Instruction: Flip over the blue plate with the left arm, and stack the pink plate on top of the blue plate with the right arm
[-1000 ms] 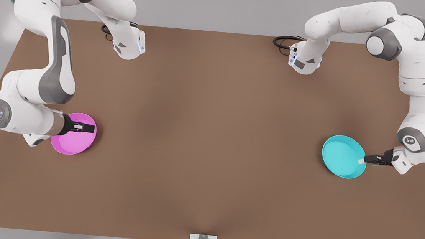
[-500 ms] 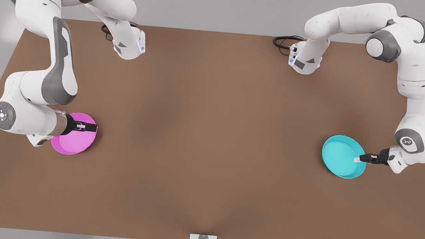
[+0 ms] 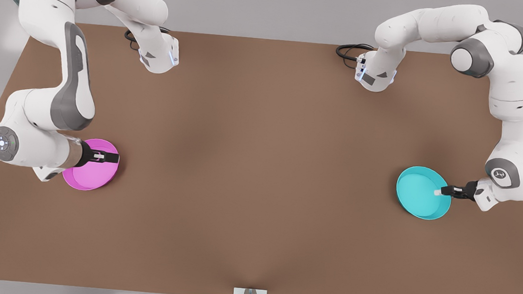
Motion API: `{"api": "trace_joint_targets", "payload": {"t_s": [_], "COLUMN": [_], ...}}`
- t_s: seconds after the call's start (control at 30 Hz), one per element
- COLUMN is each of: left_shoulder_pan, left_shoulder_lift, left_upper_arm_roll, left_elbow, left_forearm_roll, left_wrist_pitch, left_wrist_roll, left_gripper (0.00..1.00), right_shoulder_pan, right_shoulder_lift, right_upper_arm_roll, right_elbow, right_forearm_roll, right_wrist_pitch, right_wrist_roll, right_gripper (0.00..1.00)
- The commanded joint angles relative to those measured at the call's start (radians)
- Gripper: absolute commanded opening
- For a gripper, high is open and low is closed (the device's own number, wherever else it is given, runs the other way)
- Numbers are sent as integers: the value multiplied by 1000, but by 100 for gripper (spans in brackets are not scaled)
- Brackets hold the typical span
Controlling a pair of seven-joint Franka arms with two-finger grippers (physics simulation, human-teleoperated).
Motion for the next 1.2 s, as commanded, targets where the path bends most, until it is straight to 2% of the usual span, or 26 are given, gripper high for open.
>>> {"api": "trace_joint_targets", "payload": {"t_s": [0.0,0.3,0.43,1.17], "left_shoulder_pan": [0,0,0,0], "left_shoulder_lift": [1,5,8,16], "left_upper_arm_roll": [1,1,1,1], "left_elbow": [0,0,2,5], "left_forearm_roll": [1,1,1,1], "left_wrist_pitch": [0,1,1,1], "left_wrist_roll": [0,-3,-2,-8], "left_gripper": [53,44,37,27], "right_shoulder_pan": [-1,2,-8,-7], "right_shoulder_lift": [0,0,-3,8], "right_upper_arm_roll": [0,0,0,0], "right_elbow": [-2,-5,-3,-9], "right_forearm_roll": [0,2,-2,0], "right_wrist_pitch": [0,0,0,-2], "right_wrist_roll": [-3,-1,-5,-14], "right_gripper": [100,100,100,100]}}
